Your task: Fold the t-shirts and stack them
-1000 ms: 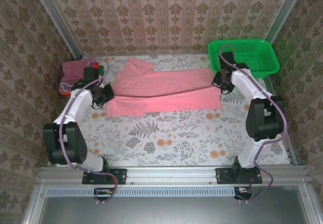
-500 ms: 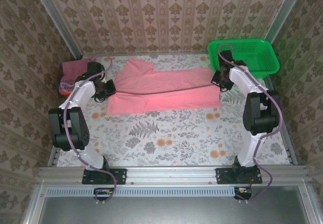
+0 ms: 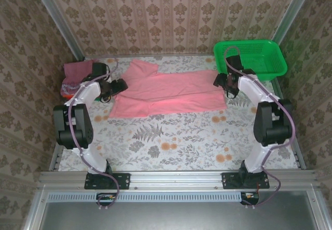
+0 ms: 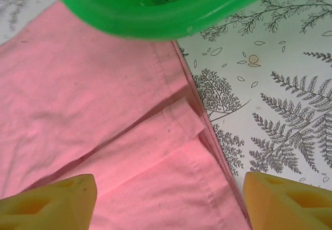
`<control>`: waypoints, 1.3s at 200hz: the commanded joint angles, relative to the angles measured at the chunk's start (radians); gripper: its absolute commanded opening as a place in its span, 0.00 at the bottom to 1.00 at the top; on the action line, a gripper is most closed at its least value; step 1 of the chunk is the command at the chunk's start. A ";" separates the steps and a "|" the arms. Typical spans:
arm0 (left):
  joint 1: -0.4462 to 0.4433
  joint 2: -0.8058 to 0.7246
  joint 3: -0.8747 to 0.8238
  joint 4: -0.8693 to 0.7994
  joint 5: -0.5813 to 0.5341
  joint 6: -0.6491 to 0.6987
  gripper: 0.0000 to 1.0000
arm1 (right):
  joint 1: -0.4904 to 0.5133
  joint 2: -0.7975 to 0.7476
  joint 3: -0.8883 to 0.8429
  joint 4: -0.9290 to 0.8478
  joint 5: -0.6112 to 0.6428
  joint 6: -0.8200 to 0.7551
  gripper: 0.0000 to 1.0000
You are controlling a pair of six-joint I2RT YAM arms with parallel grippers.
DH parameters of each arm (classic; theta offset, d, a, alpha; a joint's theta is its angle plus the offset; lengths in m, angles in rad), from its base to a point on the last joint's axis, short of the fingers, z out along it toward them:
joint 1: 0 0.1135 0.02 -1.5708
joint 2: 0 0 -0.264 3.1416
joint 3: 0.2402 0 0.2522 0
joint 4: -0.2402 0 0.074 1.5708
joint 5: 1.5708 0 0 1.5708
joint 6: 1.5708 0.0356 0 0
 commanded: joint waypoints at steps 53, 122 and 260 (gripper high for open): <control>-0.089 -0.043 -0.219 0.271 0.054 -0.119 1.00 | 0.202 0.064 -0.100 0.167 -0.084 -0.026 0.71; -0.077 -0.061 -0.411 0.321 0.066 -0.131 1.00 | 0.196 0.142 -0.192 0.079 -0.068 0.055 0.68; -0.084 -0.391 -0.515 0.111 -0.016 -0.099 1.00 | 0.370 -0.119 -0.344 0.158 -0.110 0.138 0.69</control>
